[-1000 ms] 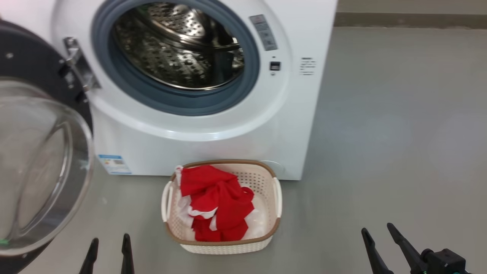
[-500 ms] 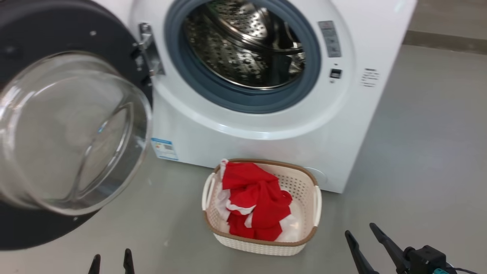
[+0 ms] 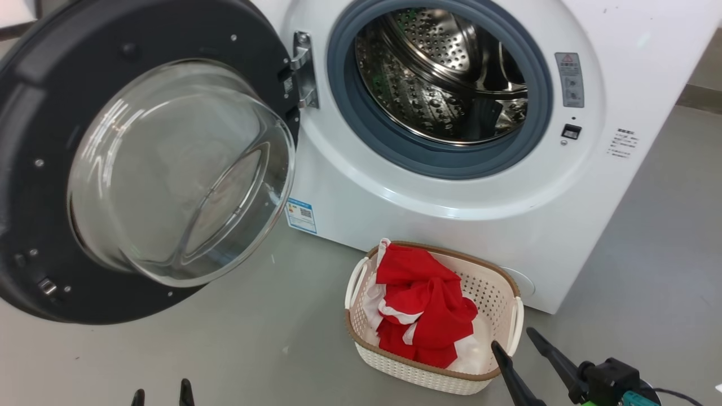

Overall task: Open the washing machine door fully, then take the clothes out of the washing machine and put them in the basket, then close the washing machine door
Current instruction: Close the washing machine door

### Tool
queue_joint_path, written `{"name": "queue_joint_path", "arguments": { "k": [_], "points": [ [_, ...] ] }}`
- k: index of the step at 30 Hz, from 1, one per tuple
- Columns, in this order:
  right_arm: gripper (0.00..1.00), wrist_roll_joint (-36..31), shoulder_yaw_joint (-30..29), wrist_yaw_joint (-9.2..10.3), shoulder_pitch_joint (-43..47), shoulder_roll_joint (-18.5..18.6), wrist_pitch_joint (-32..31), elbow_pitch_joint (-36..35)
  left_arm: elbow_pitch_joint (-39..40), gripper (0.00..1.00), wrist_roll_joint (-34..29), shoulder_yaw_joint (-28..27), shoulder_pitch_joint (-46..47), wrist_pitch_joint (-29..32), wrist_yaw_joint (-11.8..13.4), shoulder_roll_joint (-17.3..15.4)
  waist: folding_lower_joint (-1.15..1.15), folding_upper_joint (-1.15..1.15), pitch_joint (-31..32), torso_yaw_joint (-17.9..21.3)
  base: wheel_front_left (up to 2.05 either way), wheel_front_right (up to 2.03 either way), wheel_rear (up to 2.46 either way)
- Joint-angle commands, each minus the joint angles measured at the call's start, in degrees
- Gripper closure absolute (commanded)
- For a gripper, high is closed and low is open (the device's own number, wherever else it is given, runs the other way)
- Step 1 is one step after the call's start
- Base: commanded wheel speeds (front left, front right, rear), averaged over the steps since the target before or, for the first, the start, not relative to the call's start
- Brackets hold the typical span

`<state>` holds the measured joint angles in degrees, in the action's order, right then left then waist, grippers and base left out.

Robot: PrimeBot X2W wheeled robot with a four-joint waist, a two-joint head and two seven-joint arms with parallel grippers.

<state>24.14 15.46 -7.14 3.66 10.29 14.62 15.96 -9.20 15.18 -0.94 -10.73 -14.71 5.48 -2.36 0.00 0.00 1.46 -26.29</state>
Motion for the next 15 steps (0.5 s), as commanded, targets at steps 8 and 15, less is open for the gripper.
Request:
{"name": "queue_joint_path", "arguments": {
  "k": [8, 15],
  "points": [
    [0.00, 0.8, 2.5, -0.35, -4.7, 1.3, 0.4, -0.4, 4.2, 0.00, 1.7, -1.8, -0.6, -0.3, 2.0, -0.5, 0.00, 0.00, -0.4, -1.4, 0.00, 0.00, 0.00],
    [0.00, 1.1, 3.0, -0.35, -5.0, 1.2, 0.4, -0.3, 6.0, 0.65, 4.3, -1.1, 0.5, -0.3, 1.3, -0.5, 0.00, 0.00, -0.9, -1.4, 0.00, 0.00, 0.00]
  ]
}}
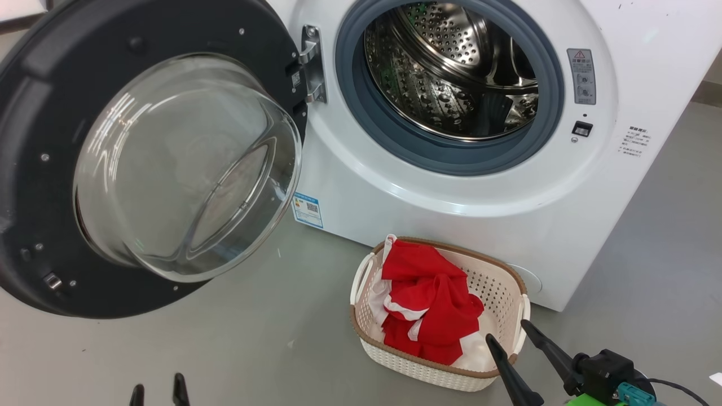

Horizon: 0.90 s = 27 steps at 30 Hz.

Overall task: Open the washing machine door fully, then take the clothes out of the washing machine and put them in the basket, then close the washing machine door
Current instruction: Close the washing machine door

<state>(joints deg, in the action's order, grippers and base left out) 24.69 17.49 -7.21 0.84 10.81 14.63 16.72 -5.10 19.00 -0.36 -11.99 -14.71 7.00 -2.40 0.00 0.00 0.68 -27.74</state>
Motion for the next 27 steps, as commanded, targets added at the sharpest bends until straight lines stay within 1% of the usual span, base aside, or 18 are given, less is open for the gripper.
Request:
{"name": "queue_joint_path", "arguments": {
  "k": [1, 4, 8, 12, 15, 19, 20, 23, 27],
  "points": [
    [0.00, 0.6, 0.8, -0.28, -2.2, 0.7, 0.4, -1.1, 2.7, 1.00, 1.1, -1.9, 2.2, -0.3, -0.8, -0.5, 0.00, 0.00, -0.1, 0.0, 0.00, 0.00, 0.00],
    [0.00, 0.5, 0.1, -0.28, -1.9, 0.6, 0.4, -1.2, 5.7, 1.00, 1.6, -4.0, 4.4, -0.3, -2.9, -0.5, 0.00, 0.00, -0.3, 0.1, 0.00, 0.00, 0.00],
    [0.00, 0.2, -1.0, -0.28, -1.1, 0.3, 0.4, -1.5, 11.2, 1.00, 0.2, -9.7, 8.6, -0.3, -6.6, -0.9, 0.00, 0.00, -0.4, 0.4, 0.00, 0.00, 0.00],
    [0.00, -0.1, -1.9, -0.28, -0.4, 0.1, 0.4, -1.9, 14.5, 1.00, -0.8, -15.0, 14.6, -0.3, -10.0, -3.7, 0.00, 0.00, -1.2, 0.5, 0.00, 0.00, 0.00],
    [0.00, -0.5, -2.3, -0.28, -0.2, 0.2, 0.4, -2.4, 13.9, 1.00, -0.3, -18.3, 20.7, -0.3, -12.0, -7.4, 0.00, 0.00, -2.1, 0.5, 0.00, 0.00, 0.00],
    [0.00, -0.7, -2.6, -0.28, -0.5, 0.3, 0.4, -2.7, 11.3, 1.00, 2.3, -22.1, 29.4, -0.3, -13.4, -12.0, 0.00, 0.00, -3.3, 0.8, 0.00, 0.00, 0.00],
    [0.00, -0.7, -2.6, -0.28, -0.5, 0.3, 0.4, -2.7, 11.3, 1.00, 2.3, -22.1, 29.4, -0.3, -13.4, -12.0, 0.00, 0.00, -3.3, 0.8, 0.00, 0.00, 0.00],
    [0.00, -0.9, -2.7, -0.28, -0.7, 0.2, 0.4, -2.8, 8.7, 1.00, 2.6, -23.3, 34.7, -0.3, -14.0, -15.9, 0.00, 0.00, -4.0, 0.9, 0.00, 0.00, 0.00],
    [0.00, -1.1, -2.9, -0.28, -1.0, 0.3, 0.4, -3.1, 2.8, 1.00, 5.2, -24.1, 41.5, -0.3, -14.3, -19.6, 0.00, 0.00, -5.0, 0.8, 0.00, 0.00, 0.00]
  ]
}}
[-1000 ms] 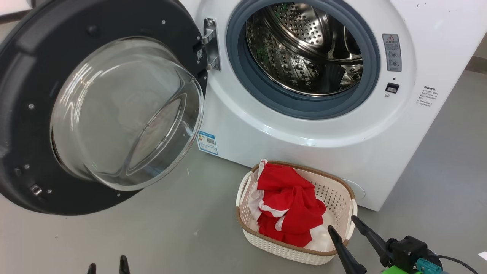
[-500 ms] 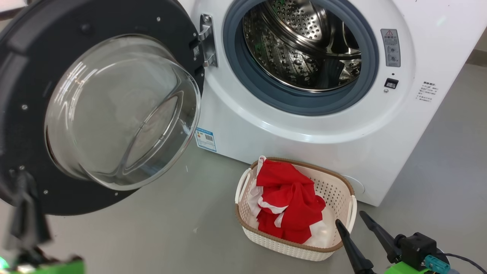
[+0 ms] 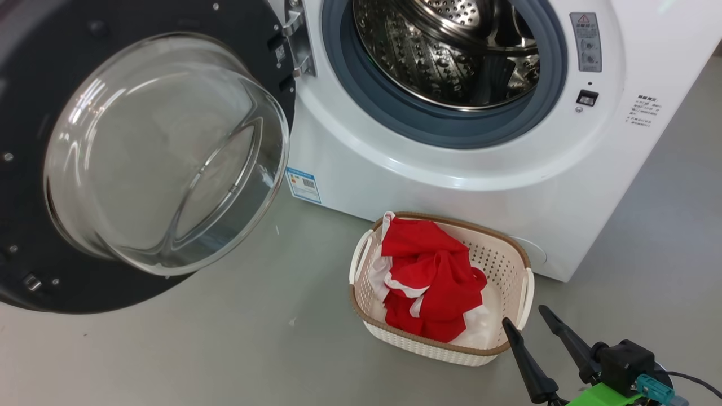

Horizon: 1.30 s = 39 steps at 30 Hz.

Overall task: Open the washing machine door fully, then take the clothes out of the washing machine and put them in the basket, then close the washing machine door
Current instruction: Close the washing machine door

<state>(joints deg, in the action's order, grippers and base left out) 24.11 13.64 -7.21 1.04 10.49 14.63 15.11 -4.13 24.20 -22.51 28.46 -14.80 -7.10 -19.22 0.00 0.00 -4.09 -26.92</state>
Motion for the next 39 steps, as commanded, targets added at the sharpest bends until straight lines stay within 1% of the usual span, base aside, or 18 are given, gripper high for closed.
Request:
{"name": "queue_joint_path", "arguments": {
  "k": [1, 4, 7, 10, 12, 14, 18, 20, 26, 30, 36, 39],
  "points": [
    [0.00, -0.5, 0.9, -0.28, -1.3, 0.7, 0.4, -1.5, -0.3, 1.00, 1.1, -2.2, 2.7, -0.2, -0.2, -3.7, 0.00, 0.00, -0.5, -0.1, 0.00, 0.00, 0.00],
    [0.00, -0.5, 0.7, -0.28, -1.6, 0.9, 0.4, -1.6, -7.2, 1.00, 5.0, -2.5, 7.2, 0.4, -0.3, -6.1, 0.00, 0.00, -1.1, -0.2, 0.00, 0.00, 0.00],
    [0.00, -0.5, 0.7, -0.28, -1.8, 1.0, 0.4, -1.6, -14.5, 1.00, 9.4, -3.2, 11.7, 3.5, -0.3, -8.5, 0.00, 0.00, -1.7, -0.3, 0.00, 0.00, 0.00],
    [0.00, -0.5, 1.0, -0.28, -2.1, 1.2, 0.4, -1.6, -23.1, 1.00, 14.5, -4.5, 16.4, 8.8, -0.4, -10.4, 0.00, 0.00, -2.2, -0.4, 0.00, 0.00, 0.00],
    [0.00, -0.5, 1.1, -0.28, -2.3, 1.4, 0.4, -1.6, -28.0, 1.00, 16.8, -5.6, 19.1, 10.9, -0.3, -11.7, 0.00, 0.00, -2.5, -0.4, 0.00, 0.00, 0.00],
    [0.00, -0.5, 1.4, -0.28, -2.4, 1.4, 0.4, -1.5, -33.0, 1.00, 19.1, -6.3, 21.3, 14.3, -0.3, -12.7, 0.00, 0.00, -2.7, -0.3, 0.00, 0.00, 0.00],
    [0.00, -0.2, 2.2, -0.28, -2.6, 1.7, 0.4, -1.3, -40.6, 1.00, 20.6, -4.9, 23.8, 21.1, -0.2, -15.0, 0.00, 0.00, -3.3, -0.2, 0.00, 0.00, 0.00],
    [0.00, -0.2, 2.3, -0.28, -2.6, 1.9, 0.4, -1.4, -43.5, 1.00, 21.7, -4.3, 24.7, 24.4, -0.2, -15.5, 0.00, 0.00, -3.6, -0.2, 0.00, 0.00, 0.00],
    [0.00, -0.1, 3.0, -0.28, -2.7, 2.5, 0.4, -1.5, -49.7, 1.00, 25.1, -3.2, 25.7, 34.2, -0.3, -16.1, 0.00, 0.00, -4.5, 0.3, 0.00, 0.00, 0.00],
    [0.00, -0.1, 3.4, -0.28, -2.9, 2.8, 0.4, -1.7, -51.3, 1.00, 26.9, -2.2, 25.5, 40.5, -0.4, -16.2, 0.00, 0.00, -5.2, 0.8, 0.00, 0.00, 0.00],
    [0.00, -0.1, 3.4, -0.28, -2.9, 3.3, 0.4, -1.9, -51.9, 1.00, 28.7, -1.4, 24.5, 46.2, -0.4, -16.2, 0.00, 0.00, -5.9, 1.0, 0.00, 0.00, 0.00],
    [0.00, -0.1, 3.5, -0.28, -2.8, 3.3, 0.4, -1.9, -51.6, 1.00, 29.3, -1.1, 24.3, 47.7, -0.4, -16.2, 0.00, 0.00, -5.9, 1.1, 0.00, 0.00, 0.00]
  ]
}}
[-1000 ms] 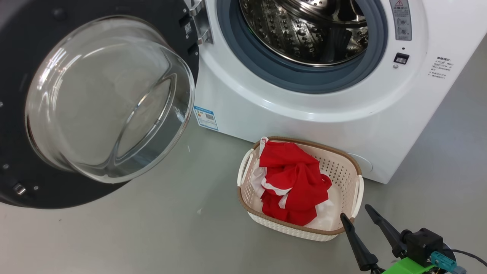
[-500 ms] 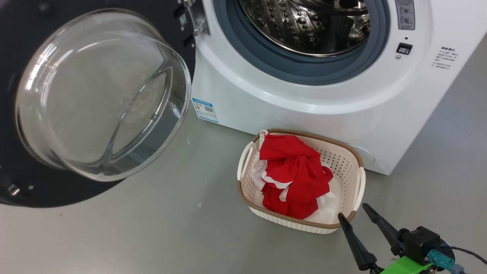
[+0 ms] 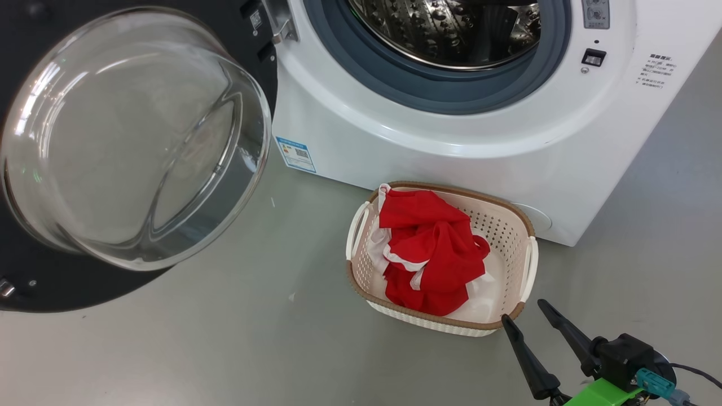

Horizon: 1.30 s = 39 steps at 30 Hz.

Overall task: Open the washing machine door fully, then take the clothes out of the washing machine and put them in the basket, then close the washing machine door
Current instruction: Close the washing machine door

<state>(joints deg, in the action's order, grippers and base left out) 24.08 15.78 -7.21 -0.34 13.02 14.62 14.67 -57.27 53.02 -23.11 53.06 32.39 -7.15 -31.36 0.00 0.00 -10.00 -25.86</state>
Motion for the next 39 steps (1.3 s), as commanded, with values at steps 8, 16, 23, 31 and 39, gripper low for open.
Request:
{"name": "queue_joint_path", "arguments": {
  "k": [8, 16, 23, 31, 39],
  "points": [
    [0.00, 0.0, 1.3, -0.28, -1.5, 0.3, 0.4, -1.3, 5.4, 1.00, 3.5, 1.9, -2.6, 7.1, -0.3, -3.4, 0.00, 0.00, 0.5, 0.0, 0.00, 0.00, 0.00],
    [0.00, 0.0, 1.3, -0.28, -1.3, -0.4, 0.4, -0.9, 11.8, 1.00, 7.3, 4.1, -6.7, 13.8, -0.3, -3.4, 0.00, 0.00, 1.9, 0.3, 0.00, 0.00, 0.00],
    [0.00, 0.1, 1.1, -0.28, -1.0, -1.0, 0.4, -0.7, 19.0, 1.00, 11.8, 6.0, -10.3, 19.8, -0.3, -3.4, 0.00, 0.00, 3.0, 0.5, 0.00, 0.00, 0.00],
    [0.00, 0.2, 1.1, -0.28, -0.7, -1.7, 0.4, -0.6, 26.6, 1.00, 16.0, 7.8, -13.7, 23.5, -0.3, -3.6, 0.00, 0.00, 4.1, 1.0, 0.00, 0.00, 0.00],
    [0.00, 0.2, 0.6, -0.28, -0.2, -2.0, 0.4, -0.7, 35.8, 1.00, 23.1, 10.5, -17.0, 27.5, -0.3, -2.8, 0.00, 0.00, 4.7, 1.6, 0.00, 0.00, 0.00]
  ]
}}
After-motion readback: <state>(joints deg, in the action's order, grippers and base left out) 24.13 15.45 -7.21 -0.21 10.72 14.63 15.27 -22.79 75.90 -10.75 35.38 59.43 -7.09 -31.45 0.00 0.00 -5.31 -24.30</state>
